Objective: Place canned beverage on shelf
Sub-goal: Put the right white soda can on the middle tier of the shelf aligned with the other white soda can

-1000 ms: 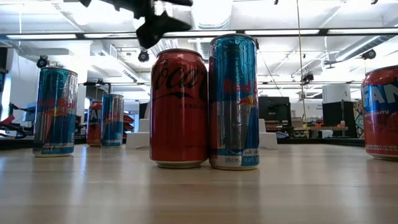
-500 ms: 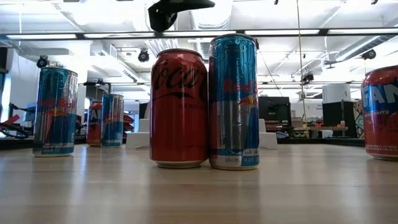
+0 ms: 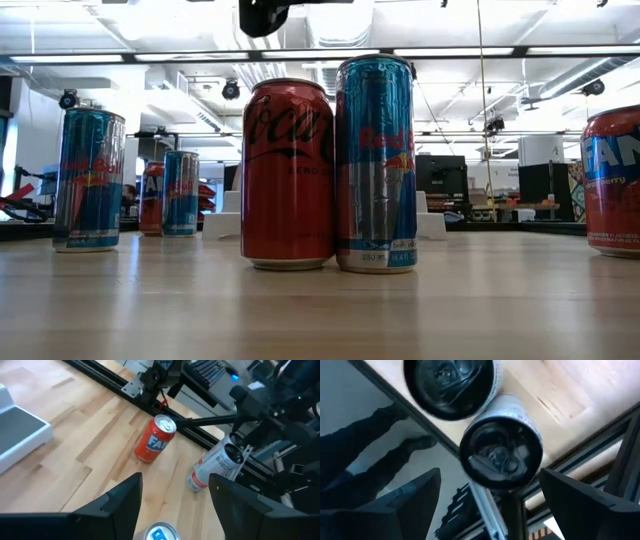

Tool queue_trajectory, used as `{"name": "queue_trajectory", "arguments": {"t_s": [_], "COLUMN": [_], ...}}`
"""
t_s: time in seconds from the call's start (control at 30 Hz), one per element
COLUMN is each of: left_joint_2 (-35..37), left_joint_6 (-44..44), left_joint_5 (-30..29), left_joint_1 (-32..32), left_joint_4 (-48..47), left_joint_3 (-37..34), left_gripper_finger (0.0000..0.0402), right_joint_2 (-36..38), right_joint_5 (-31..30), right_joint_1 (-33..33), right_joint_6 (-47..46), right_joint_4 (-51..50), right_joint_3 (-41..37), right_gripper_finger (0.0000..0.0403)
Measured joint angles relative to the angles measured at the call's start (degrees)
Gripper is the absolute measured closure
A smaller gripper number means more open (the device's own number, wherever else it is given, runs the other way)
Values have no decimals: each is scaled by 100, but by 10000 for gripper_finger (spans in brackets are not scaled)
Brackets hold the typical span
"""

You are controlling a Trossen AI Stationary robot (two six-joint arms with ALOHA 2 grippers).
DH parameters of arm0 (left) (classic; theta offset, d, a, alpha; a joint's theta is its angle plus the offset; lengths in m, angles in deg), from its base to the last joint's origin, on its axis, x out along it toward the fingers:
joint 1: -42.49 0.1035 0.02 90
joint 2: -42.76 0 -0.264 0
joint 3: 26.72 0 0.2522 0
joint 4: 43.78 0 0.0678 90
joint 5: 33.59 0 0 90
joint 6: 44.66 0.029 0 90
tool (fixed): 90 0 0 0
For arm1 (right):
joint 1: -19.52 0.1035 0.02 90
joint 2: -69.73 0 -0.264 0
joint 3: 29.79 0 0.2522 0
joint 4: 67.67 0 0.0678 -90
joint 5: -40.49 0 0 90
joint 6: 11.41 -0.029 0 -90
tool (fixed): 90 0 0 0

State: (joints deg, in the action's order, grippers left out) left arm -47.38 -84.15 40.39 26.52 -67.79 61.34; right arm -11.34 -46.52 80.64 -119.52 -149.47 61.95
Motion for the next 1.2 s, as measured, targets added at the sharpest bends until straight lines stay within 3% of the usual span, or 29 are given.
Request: {"name": "queue_trajectory", "arguments": {"t_s": [0.4, 0.87, 0.97, 1.1, 1.2], "left_joint_2": [-545, -641, -641, -639, -639], "left_joint_6": [456, 600, 602, 643, 697], "left_joint_5": [-4, -11, -12, -12, -13], "left_joint_1": [0, 100, 144, 161, 172], "left_joint_4": [-1791, -2029, -2144, -2286, -2391], "left_joint_3": [1412, 1522, 1522, 1522, 1517], "left_gripper_finger": [187, 187, 187, 187, 187], "right_joint_2": [28, 20, 20, 22, 35], "right_joint_5": [-183, -135, -107, -76, -19], "right_joint_1": [0, -2, -2, -27, -54], "right_joint_6": [120, 140, 145, 166, 227], "right_joint_4": [108, 77, 41, -6, -18], "right_joint_3": [-460, -689, -681, -680, -674], "right_gripper_finger": [76, 77, 97, 154, 163]}}
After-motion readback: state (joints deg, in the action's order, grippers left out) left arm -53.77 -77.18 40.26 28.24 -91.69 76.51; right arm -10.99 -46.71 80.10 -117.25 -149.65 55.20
